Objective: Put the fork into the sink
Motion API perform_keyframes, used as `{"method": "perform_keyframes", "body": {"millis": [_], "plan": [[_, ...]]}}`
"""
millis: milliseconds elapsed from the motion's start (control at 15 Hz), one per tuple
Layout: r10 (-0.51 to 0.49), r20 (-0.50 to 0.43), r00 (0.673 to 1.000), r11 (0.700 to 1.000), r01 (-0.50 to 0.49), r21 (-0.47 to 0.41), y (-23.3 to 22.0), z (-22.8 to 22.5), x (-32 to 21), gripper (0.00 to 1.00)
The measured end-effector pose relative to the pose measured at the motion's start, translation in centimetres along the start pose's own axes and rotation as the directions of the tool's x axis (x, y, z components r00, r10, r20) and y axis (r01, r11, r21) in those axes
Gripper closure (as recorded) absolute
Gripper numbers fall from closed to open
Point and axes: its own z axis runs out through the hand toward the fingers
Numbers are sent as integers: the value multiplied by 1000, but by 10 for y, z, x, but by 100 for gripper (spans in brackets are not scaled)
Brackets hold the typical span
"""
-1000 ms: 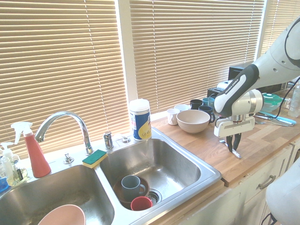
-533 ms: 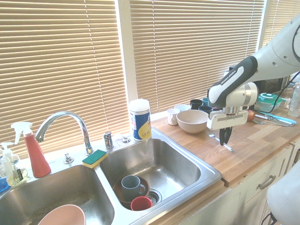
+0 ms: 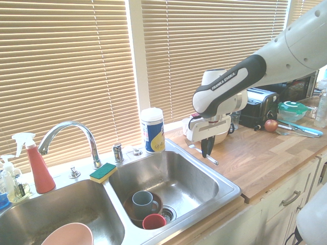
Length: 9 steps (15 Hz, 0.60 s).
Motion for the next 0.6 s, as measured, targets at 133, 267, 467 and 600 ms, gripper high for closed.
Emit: {"method": "perform_keyframes", "body": {"millis": [133,267,467,600], "plan": [[-33,10,999,999,33,-4,-35,28,-22,100],[-41,20,999,999,42,-8,-65,55,-38,100],[-42,21,999,998,42,-35,-94,105,-42,100],[-28,35,999,998,30,-62,-100,136,-37,100]]}}
